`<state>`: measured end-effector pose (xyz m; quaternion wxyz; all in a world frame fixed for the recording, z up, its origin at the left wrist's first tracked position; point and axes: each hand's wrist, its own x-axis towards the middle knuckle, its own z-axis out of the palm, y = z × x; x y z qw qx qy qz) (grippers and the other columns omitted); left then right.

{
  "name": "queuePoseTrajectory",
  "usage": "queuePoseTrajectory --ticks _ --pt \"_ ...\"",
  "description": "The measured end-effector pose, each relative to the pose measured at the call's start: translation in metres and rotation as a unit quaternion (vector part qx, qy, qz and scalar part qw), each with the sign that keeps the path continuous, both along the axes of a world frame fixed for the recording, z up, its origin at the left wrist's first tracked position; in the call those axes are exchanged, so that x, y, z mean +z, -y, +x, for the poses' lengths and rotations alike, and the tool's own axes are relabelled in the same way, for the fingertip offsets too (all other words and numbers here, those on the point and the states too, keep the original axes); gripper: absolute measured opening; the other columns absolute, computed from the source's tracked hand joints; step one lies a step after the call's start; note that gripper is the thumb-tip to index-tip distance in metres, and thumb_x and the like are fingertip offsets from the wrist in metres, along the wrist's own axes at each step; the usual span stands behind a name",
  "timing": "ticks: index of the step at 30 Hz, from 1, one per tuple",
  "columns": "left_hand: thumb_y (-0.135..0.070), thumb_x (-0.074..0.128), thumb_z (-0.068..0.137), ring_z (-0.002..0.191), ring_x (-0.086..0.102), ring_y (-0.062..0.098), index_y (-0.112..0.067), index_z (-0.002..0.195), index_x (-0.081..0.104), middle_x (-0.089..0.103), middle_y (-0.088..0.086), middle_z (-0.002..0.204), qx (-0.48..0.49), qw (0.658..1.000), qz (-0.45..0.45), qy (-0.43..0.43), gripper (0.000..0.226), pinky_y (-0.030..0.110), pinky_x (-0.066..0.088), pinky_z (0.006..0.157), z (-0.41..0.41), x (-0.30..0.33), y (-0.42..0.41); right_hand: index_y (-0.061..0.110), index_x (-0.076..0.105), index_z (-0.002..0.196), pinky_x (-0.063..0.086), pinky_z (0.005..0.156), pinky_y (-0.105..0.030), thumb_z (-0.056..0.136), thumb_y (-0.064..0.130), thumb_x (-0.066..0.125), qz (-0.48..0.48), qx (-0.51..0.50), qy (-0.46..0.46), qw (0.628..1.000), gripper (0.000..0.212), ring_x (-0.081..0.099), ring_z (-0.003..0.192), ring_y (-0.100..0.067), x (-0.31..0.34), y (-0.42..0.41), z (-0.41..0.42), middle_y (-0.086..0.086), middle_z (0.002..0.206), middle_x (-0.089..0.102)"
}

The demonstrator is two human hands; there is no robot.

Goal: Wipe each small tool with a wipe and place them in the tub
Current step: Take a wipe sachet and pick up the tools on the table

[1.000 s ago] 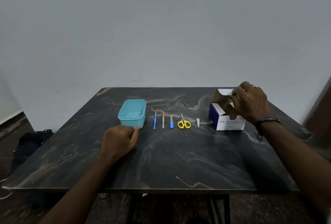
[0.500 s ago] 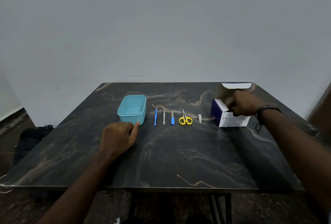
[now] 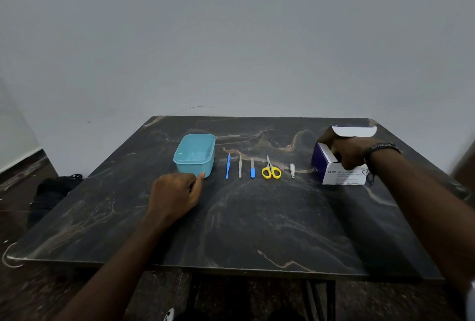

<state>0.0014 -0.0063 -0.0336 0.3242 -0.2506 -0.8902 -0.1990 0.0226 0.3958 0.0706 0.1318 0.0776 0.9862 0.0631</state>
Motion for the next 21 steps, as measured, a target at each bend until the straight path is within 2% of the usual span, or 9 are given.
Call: queuePoseTrajectory --ticks 2,4,6,10,13,16,19,21 --pt "-0.022 0.072 0.084 0.034 0.029 0.000 -0.016 0.050 0.058 0.047 -0.007 0.042 0.003 1.000 -0.002 -0.001 0.037 0.010 0.021 0.044 0.0003 0.0000 -0.0001 0.005 0.065 0.110 0.038 0.056 -0.020 0.079 -0.002 0.059 -0.005 0.000 -0.002 1.000 0.032 0.053 0.085 -0.020 -0.0002 0.0012 -0.0013 -0.001 0.083 0.056" --pt "-0.021 0.072 0.084 0.034 0.032 0.002 -0.015 0.050 0.058 0.048 -0.006 0.041 0.002 1.000 -0.005 -0.001 0.037 0.011 0.022 0.043 -0.0001 -0.0013 0.0001 0.006 0.064 0.110 0.041 0.065 -0.023 0.080 -0.001 0.059 0.009 0.004 0.000 1.000 0.031 0.052 0.087 -0.020 -0.0019 0.0003 -0.0018 -0.002 0.088 0.056" --pt "-0.021 0.072 0.085 0.034 0.033 0.003 -0.015 0.050 0.058 0.049 -0.005 0.041 0.002 1.000 -0.006 0.000 0.038 0.012 0.023 0.043 -0.0004 -0.0021 0.0005 0.006 0.063 0.110 0.040 0.071 -0.024 0.082 0.000 0.058 0.023 0.006 -0.001 1.000 0.029 0.051 0.087 -0.019 -0.0047 -0.0010 -0.0028 0.002 0.081 0.053" --pt "-0.021 0.072 0.085 0.034 0.033 0.003 -0.016 0.050 0.057 0.047 -0.006 0.041 0.001 1.000 -0.005 -0.003 0.038 0.012 0.023 0.043 0.0002 -0.0020 0.0003 0.012 0.057 0.099 0.038 0.062 -0.019 0.081 0.002 0.060 0.035 0.010 -0.012 0.999 0.020 0.050 0.085 -0.019 -0.0068 -0.0020 -0.0038 0.004 0.076 0.049" --pt "-0.021 0.071 0.085 0.034 0.031 0.003 -0.016 0.050 0.058 0.046 -0.007 0.041 0.001 1.000 -0.002 -0.003 0.038 0.012 0.022 0.043 0.0010 -0.0011 0.0006 0.011 0.060 0.104 0.039 0.073 -0.024 0.081 0.003 0.061 0.047 0.008 -0.014 0.999 0.024 0.050 0.087 -0.019 -0.0081 -0.0026 -0.0055 0.002 0.085 0.052" --pt "-0.025 0.067 0.088 0.035 0.031 0.003 -0.016 0.050 0.057 0.045 -0.008 0.042 -0.001 1.000 0.004 -0.007 0.039 0.013 0.023 0.043 0.0007 -0.0016 0.0007 0.009 0.061 0.111 0.038 0.075 -0.024 0.082 0.004 0.061 0.055 0.007 -0.015 0.998 0.029 0.049 0.088 -0.018 -0.0091 -0.0023 -0.0064 0.000 0.091 0.053" --pt "-0.027 0.065 0.088 0.035 0.031 0.003 -0.016 0.050 0.056 0.045 -0.007 0.042 0.000 1.000 0.005 -0.011 0.040 0.014 0.023 0.043 0.0005 -0.0020 0.0009 0.008 0.061 0.111 0.038 0.074 -0.024 0.082 0.003 0.061 0.053 0.006 -0.013 0.999 0.030 0.049 0.087 -0.018 -0.0085 -0.0018 -0.0059 0.003 0.082 0.051" --pt "-0.029 0.063 0.088 0.035 0.031 0.003 -0.016 0.050 0.056 0.045 -0.006 0.041 0.003 1.000 0.003 -0.009 0.041 0.015 0.024 0.043 0.0007 -0.0017 0.0014 0.008 0.060 0.113 0.038 0.075 -0.024 0.081 0.003 0.061 0.043 0.001 -0.012 0.999 0.033 0.049 0.088 -0.018 -0.0083 -0.0026 -0.0069 0.003 0.085 0.051"
